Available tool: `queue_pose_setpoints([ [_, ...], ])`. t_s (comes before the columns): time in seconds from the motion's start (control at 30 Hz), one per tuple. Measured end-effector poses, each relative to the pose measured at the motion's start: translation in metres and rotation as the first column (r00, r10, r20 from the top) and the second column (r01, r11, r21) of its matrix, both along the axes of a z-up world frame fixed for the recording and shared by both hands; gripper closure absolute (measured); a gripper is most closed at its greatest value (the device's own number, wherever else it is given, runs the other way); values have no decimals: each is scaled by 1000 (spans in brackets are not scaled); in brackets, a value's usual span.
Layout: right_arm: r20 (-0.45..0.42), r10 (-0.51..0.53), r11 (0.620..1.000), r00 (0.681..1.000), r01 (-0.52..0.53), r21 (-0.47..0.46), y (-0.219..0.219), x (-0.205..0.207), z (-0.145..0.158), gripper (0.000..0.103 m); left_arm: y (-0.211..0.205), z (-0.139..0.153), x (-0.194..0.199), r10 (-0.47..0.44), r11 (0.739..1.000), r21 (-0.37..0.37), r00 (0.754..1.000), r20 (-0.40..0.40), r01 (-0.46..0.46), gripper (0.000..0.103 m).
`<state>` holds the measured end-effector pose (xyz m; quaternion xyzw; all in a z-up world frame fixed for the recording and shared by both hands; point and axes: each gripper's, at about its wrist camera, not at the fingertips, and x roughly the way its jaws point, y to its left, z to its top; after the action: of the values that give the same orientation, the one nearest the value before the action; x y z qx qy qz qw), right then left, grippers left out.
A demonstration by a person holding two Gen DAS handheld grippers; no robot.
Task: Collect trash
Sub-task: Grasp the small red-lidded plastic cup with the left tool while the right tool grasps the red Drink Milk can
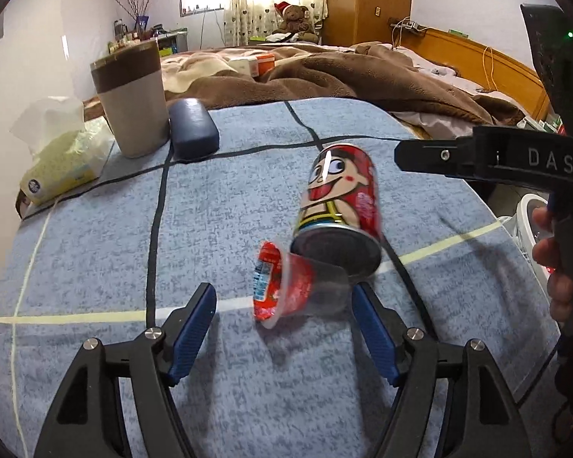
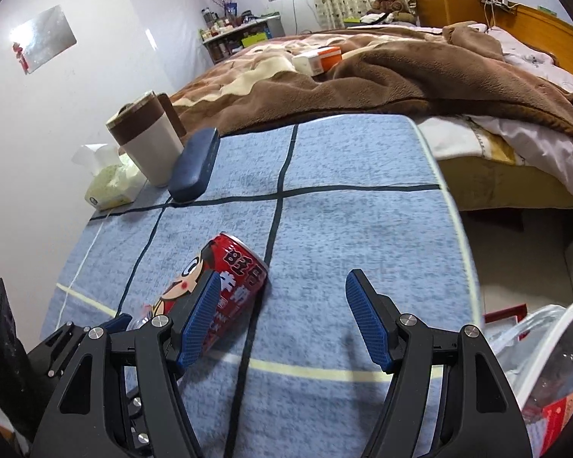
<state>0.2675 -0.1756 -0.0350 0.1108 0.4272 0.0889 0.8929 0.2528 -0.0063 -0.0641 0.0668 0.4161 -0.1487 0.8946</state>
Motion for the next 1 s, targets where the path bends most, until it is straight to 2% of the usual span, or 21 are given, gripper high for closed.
queue_pose_setpoints([
  [0.27,-29,30,999,999,-29,35,18,15,-5,33,28,2,10,40,997,-66,999,-13,-41,29],
  [0.4,-67,35,998,997,-30,62,27,24,-10,33,48,2,14,82,995,-58,997,-9,-83,29],
  [0.6,-92,43,999,995,-40,31,45,25,-16,33,73,5,13,132,990,-42,991,5,-132,29],
  [0.67,-102,47,999,994,-46,19,49,25,-19,28,79,6,14,143,988,-55,990,1,-143,29],
  [0.83,-119,61,995,991,-70,-74,57,22,-23,27,86,6,17,147,985,-87,989,-10,-147,28],
  [1.0,-127,80,962,989,-110,-248,60,13,-28,27,90,8,22,148,968,-195,988,-49,-155,28],
])
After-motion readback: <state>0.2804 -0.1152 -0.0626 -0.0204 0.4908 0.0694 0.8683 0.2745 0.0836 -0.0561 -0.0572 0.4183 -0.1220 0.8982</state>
